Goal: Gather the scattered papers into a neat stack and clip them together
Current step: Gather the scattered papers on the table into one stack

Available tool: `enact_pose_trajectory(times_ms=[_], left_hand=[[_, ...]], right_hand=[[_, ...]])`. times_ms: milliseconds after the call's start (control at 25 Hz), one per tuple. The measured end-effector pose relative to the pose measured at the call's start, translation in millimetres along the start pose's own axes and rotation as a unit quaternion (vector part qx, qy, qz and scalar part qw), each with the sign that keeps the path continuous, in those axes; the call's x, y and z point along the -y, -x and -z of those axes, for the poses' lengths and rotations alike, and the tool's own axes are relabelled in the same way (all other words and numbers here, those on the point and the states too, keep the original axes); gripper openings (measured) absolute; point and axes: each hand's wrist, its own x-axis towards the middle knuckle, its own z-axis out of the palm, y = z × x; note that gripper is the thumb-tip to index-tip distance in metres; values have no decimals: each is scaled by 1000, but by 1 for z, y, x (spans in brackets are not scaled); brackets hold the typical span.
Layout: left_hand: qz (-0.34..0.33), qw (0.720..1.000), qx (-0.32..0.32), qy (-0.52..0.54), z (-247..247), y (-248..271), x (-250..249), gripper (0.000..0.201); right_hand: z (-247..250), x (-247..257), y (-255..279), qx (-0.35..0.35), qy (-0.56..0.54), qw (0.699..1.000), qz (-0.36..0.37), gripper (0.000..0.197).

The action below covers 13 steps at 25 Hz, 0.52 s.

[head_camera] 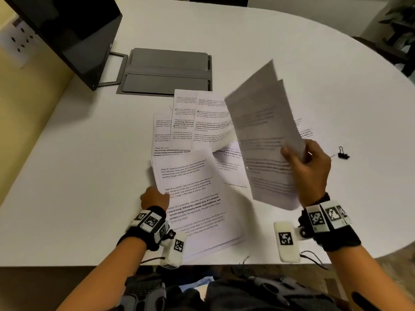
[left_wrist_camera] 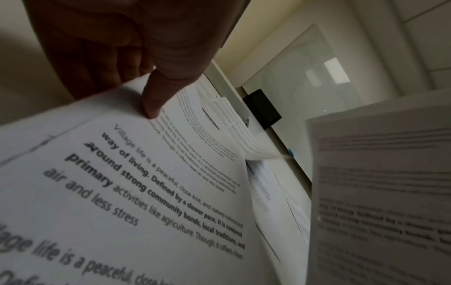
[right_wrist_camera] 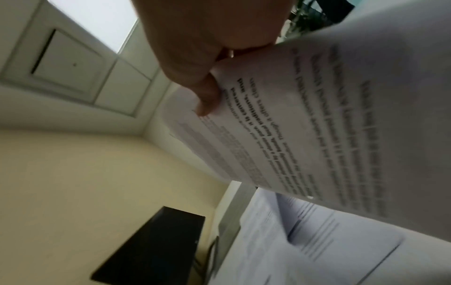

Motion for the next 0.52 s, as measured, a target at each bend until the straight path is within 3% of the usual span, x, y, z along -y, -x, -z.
enact_pose_trajectory(times_ms=[80,160,240,360,520], left_hand=[[-21,1000,10,10,4,-3,5,28],[-33,999,13,24,5,-5,9,28],[-34,999,7,36,7,-6,10,29],[-11,999,2,49,8,-6,8,48],[21,996,34,74,7,-10,1,60]], right_hand=[[-7,2,0,22,-171,984,-44,13],[-19,-10,-2,40,-232,968,-90,18],[-36,-35,-1,72,-197,967,-142,30],[-63,-77,9,139,-82,970,-181,22],[-94,-99,25,273,48,930,-240,32]])
